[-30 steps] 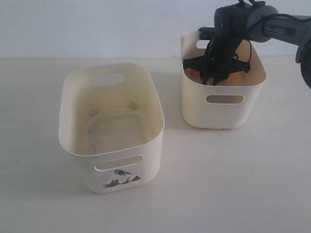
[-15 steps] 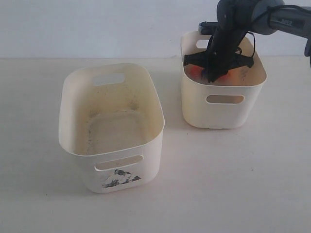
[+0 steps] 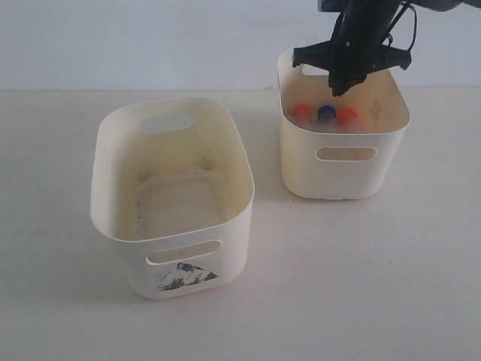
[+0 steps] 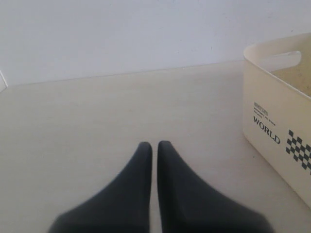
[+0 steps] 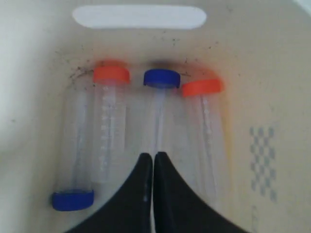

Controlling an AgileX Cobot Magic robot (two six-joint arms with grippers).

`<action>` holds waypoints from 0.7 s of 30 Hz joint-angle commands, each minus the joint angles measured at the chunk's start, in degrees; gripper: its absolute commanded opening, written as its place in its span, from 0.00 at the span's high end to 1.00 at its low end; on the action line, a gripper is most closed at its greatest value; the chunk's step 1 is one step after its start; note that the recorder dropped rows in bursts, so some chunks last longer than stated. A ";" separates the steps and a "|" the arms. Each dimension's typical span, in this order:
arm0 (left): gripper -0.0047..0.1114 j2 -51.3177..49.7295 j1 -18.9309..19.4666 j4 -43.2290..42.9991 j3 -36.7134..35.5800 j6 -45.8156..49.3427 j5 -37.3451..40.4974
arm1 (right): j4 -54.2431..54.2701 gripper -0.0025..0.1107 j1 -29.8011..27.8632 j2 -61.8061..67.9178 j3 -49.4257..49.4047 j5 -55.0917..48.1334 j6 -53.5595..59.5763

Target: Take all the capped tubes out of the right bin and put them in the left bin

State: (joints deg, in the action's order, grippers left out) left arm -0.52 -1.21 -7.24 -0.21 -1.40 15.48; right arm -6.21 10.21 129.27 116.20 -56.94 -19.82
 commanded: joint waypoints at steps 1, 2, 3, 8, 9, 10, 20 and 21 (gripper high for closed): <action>0.92 0.10 0.06 0.64 0.21 -0.66 -0.54 | -0.36 0.88 -0.41 2.83 -0.27 -0.90 0.34; 0.92 0.10 0.06 0.64 0.21 -0.66 -0.54 | -0.36 0.82 -0.31 3.33 -0.27 -1.03 0.23; 0.92 0.10 0.06 0.64 0.21 -0.66 -0.54 | -0.36 0.75 -0.16 3.81 -0.27 -1.03 0.08; 0.92 0.10 0.06 0.64 0.21 -0.66 -0.54 | -3.56 0.63 1.52 3.99 -0.27 -0.05 -1.84; 0.92 0.10 0.06 0.64 0.21 -0.66 -0.54 | -5.40 0.64 2.14 3.85 -0.27 -0.04 -2.89; 0.92 0.10 0.06 0.64 0.21 -0.66 -0.54 | -6.82 0.65 2.79 3.59 -0.27 0.11 -3.44; 0.92 0.10 0.06 0.64 0.21 -0.66 -0.54 | -9.71 0.65 6.31 3.30 -0.16 2.74 -7.36; 0.92 0.10 0.06 0.64 0.21 -0.66 -0.54 | -9.71 0.65 6.31 3.30 -0.16 2.99 -7.53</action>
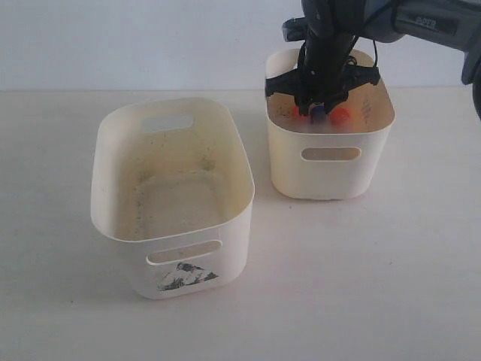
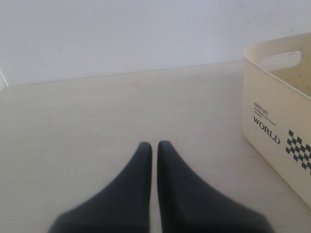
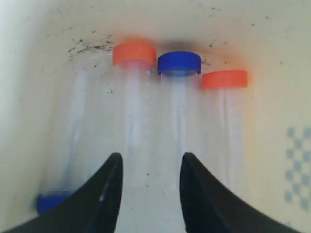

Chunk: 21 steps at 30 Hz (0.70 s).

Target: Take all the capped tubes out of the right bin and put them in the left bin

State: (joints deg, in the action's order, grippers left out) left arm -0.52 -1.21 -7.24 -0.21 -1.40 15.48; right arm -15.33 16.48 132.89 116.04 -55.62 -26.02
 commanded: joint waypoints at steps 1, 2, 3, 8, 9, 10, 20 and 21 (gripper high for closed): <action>0.92 0.10 0.06 0.64 0.21 -0.66 -0.54 | -0.58 0.65 0.04 -0.33 0.00 1.77 -1.33; 0.92 0.10 0.06 0.64 0.21 -0.66 -0.54 | -0.58 0.65 0.04 -0.33 0.00 1.77 -1.33; 0.92 0.10 0.06 0.64 0.21 -0.66 -0.54 | -0.58 0.65 0.04 -0.33 -0.10 1.78 -1.33; 0.92 0.10 0.06 0.64 0.21 -0.66 -0.54 | -0.42 0.65 0.04 -0.33 -0.10 2.33 -1.33; 0.92 0.10 0.06 0.64 0.21 -0.66 -0.54 | -0.42 0.65 0.04 -0.33 -0.10 2.33 -1.33; 0.92 0.10 0.06 0.64 0.21 -0.66 -0.54 | -0.42 0.65 0.04 -0.33 -0.10 2.33 -1.33; 0.92 0.10 0.06 0.64 0.21 -0.66 -0.54 | -1.48 0.65 0.04 -0.12 -0.10 4.02 -3.02; 0.92 0.10 0.06 0.64 0.21 -0.66 -0.54 | -2.24 0.65 0.04 -0.23 -0.10 3.90 -3.32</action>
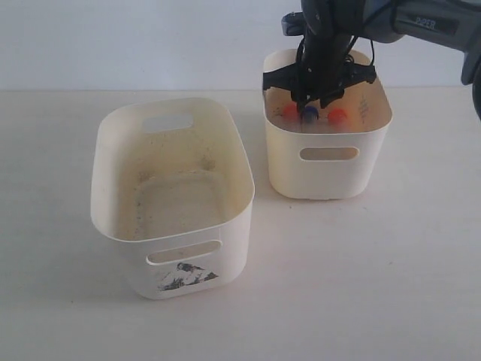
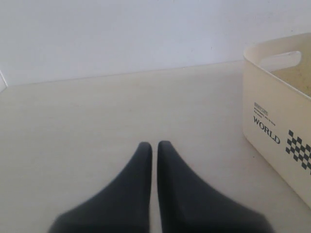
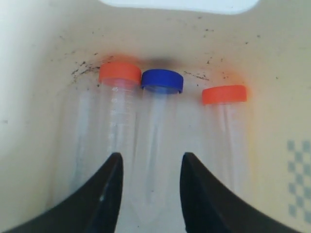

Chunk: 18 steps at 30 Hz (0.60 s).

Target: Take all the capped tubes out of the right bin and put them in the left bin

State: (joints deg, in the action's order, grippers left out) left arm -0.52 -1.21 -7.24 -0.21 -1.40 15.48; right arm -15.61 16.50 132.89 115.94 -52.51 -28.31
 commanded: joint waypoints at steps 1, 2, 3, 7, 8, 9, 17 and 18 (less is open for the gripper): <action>0.92 0.10 0.06 0.64 0.21 -0.66 -0.54 | -2.13 0.65 0.02 -0.23 -0.01 0.68 -1.18; 0.92 0.10 0.06 0.64 0.21 -0.66 -0.54 | -2.17 0.65 0.02 -0.34 -0.01 0.68 -1.18; 0.92 0.10 0.06 0.64 0.21 -0.66 -0.54 | -2.17 0.65 0.02 -0.34 -0.01 0.68 -1.18; 0.92 0.10 0.06 0.64 0.21 -0.66 -0.54 | -3.19 0.65 0.02 -0.34 -0.01 1.07 -1.89; 0.92 0.10 0.06 0.64 0.21 -0.66 -0.54 | -4.00 0.65 0.02 -0.34 -0.01 1.15 -2.40; 0.92 0.10 0.06 0.64 0.21 -0.66 -0.54 | -5.29 0.65 0.02 -0.34 -0.01 1.15 -3.25; 0.92 0.10 0.06 0.64 0.21 -0.66 -0.54 | -6.36 0.65 0.02 -1.37 0.10 2.34 -4.44; 0.92 0.10 0.06 0.64 0.21 -0.66 -0.54 | -7.36 0.65 0.02 -1.37 0.10 2.23 -4.59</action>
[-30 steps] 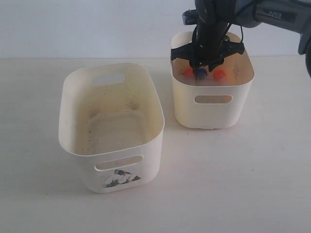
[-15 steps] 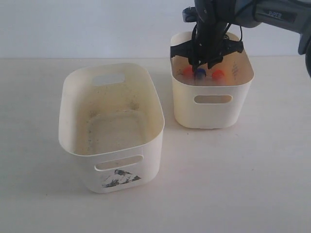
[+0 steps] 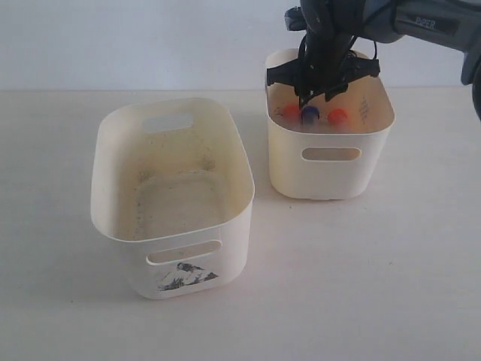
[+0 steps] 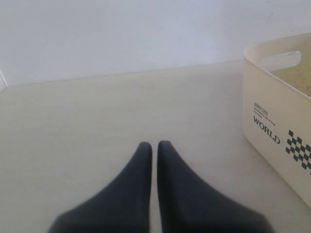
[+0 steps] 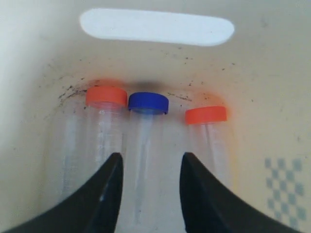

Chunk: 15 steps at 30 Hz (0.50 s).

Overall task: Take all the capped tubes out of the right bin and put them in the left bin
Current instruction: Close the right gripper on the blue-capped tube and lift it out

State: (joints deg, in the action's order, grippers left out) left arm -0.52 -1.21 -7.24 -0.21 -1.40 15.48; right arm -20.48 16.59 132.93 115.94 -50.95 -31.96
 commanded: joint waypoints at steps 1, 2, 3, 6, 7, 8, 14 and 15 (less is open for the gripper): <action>0.92 0.10 0.06 0.64 0.21 -0.66 -0.54 | -2.52 0.65 -0.07 -1.25 -0.01 0.67 -0.94; 0.92 0.10 0.06 0.64 0.21 -0.66 -0.54 | -2.52 0.64 -0.07 -0.68 -0.01 0.26 -1.05; 0.92 0.10 0.06 0.64 0.21 -0.66 -0.54 | -2.52 0.64 -0.07 -0.34 -0.01 0.13 -1.14; 0.92 0.10 0.06 0.64 0.21 -0.66 -0.54 | -2.50 0.64 -0.07 1.56 -0.01 -0.67 -2.14; 0.92 0.10 0.06 0.64 0.21 -0.66 -0.54 | -2.50 0.64 -0.07 1.70 -0.01 -0.79 -2.14; 0.92 0.10 0.06 0.64 0.21 -0.66 -0.54 | -2.50 0.64 -0.07 2.36 -0.01 -0.95 -2.14; 0.92 0.10 0.06 0.64 0.21 -0.66 -0.54 | -1.85 0.64 -0.07 4.21 -0.01 -1.59 -2.61; 0.92 0.10 0.06 0.64 0.21 -0.66 -0.54 | -1.85 0.64 -0.07 4.46 -0.01 -1.36 -2.61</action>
State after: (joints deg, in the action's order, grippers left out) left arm -0.52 -1.21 -7.24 -0.21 -1.40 15.48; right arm -22.27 16.59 137.01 115.94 -52.25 -34.26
